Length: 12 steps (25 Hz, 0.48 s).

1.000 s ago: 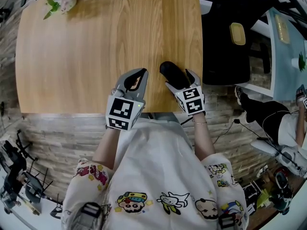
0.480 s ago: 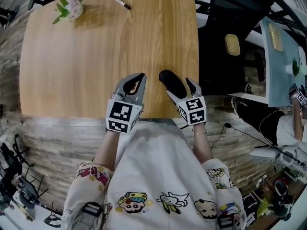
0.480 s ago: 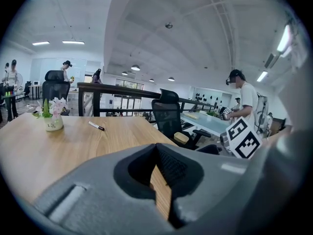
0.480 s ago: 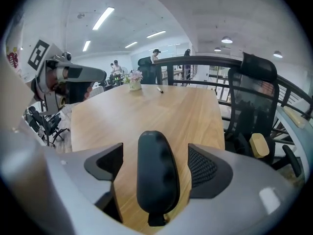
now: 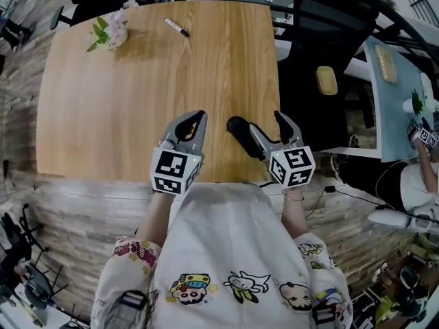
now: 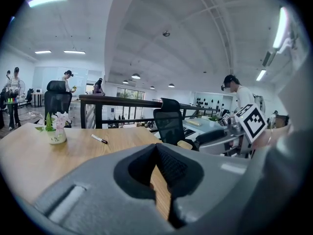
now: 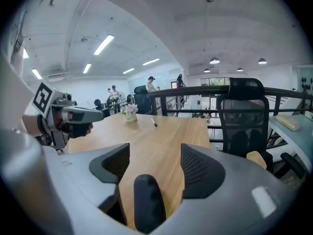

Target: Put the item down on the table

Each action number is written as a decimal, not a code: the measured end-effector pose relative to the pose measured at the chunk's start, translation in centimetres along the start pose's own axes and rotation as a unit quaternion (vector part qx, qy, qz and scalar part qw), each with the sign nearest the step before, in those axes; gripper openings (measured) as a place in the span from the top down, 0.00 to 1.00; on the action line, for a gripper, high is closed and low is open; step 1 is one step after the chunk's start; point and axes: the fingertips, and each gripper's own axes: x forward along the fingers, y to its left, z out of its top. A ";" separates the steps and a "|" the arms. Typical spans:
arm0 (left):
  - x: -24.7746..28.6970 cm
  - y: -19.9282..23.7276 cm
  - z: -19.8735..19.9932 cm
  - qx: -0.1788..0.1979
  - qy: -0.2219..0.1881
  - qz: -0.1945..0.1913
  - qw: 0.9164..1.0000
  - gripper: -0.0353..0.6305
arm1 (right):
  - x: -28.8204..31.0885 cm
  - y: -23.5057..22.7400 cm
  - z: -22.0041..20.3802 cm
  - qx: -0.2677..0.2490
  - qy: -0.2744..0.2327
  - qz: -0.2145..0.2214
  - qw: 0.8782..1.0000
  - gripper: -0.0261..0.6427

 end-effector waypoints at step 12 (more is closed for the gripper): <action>-0.2 0.7 1.6 -0.004 -0.017 0.014 1.000 0.94 | -2.4 -1.3 5.5 -0.007 -0.103 -0.010 0.995 0.73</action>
